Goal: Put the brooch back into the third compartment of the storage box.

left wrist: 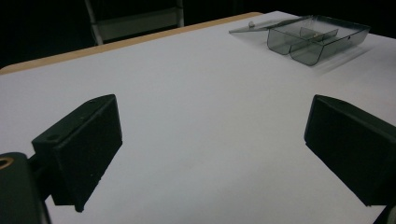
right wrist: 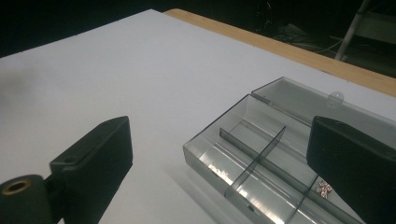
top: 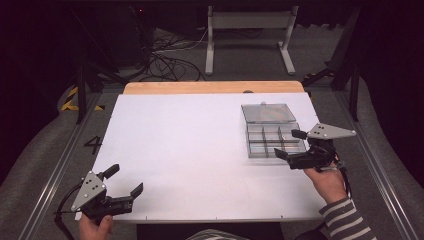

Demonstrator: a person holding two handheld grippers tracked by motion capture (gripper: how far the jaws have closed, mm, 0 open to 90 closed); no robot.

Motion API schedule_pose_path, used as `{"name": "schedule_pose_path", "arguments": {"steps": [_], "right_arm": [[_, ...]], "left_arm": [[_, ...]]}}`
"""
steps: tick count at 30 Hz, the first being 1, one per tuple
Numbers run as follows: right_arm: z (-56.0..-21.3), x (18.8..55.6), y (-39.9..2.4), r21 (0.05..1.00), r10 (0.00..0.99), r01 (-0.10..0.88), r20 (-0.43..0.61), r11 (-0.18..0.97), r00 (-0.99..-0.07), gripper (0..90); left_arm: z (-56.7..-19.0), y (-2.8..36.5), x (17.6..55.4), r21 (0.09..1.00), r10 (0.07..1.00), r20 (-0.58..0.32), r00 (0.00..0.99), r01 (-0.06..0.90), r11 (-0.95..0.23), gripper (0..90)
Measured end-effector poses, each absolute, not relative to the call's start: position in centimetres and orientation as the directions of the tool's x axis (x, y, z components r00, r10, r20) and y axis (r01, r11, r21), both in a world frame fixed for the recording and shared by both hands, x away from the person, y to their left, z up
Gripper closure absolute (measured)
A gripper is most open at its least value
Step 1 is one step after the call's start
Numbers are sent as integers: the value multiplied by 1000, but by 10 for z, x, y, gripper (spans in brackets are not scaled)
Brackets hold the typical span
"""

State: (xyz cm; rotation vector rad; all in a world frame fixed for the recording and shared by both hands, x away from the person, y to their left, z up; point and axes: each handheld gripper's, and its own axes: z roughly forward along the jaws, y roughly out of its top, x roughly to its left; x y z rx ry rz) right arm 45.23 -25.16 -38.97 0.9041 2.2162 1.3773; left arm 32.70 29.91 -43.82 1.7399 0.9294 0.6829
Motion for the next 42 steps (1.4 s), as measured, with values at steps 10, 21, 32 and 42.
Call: {"name": "schedule_pose_path", "arguments": {"steps": [10,21,32,42], "right_arm": [[-407,440,-254,896,644,303,25,325,-764,64],[-430,431,-247,883,605,301,25,360,-796,52],[-454,425,-249,877,606,331,58,349,-793,37],[-472,419,-252,870,607,336,55,360,-793,28]], "left_arm": [[-438,299,327,942,840,19,542,272,-197,48],[-439,299,328,942,840,18,542,273,-196,48],[-438,299,327,941,840,21,542,273,-200,48],[-438,299,327,942,839,21,544,271,-200,48]]}}
